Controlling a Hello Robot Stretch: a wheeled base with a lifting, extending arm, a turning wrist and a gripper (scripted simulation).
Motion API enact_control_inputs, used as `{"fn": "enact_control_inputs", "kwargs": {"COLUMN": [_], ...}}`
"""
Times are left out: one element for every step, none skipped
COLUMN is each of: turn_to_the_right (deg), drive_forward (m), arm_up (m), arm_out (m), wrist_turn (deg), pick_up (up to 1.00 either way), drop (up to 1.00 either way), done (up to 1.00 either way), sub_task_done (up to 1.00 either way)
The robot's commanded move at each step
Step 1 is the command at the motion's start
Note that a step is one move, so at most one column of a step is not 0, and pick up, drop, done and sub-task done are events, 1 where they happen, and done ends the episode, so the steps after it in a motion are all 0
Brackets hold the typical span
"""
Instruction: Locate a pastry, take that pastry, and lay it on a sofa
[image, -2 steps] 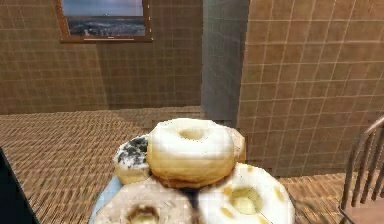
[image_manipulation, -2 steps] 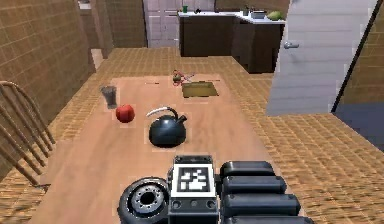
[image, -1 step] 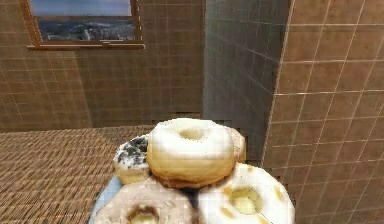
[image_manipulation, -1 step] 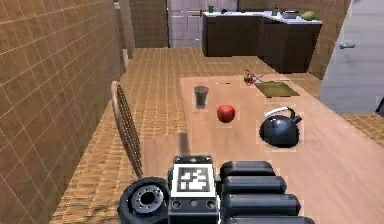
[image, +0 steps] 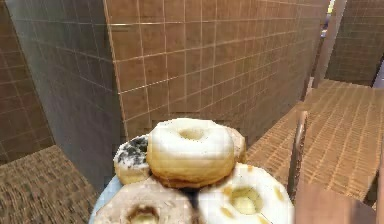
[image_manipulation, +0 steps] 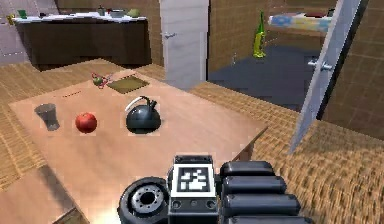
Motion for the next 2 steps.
{"fn": "enact_control_inputs", "kwargs": {"turn_to_the_right": [0.0, -21.0], "drive_forward": [0.20, 0.00], "arm_up": [0.00, 0.00], "arm_out": [0.00, 0.00], "wrist_turn": [0.0, 0.0], "pick_up": [0.00, 0.00], "drop": [0.00, 0.00], "done": [0.00, 0.00], "sub_task_done": [0.00, 0.00]}}
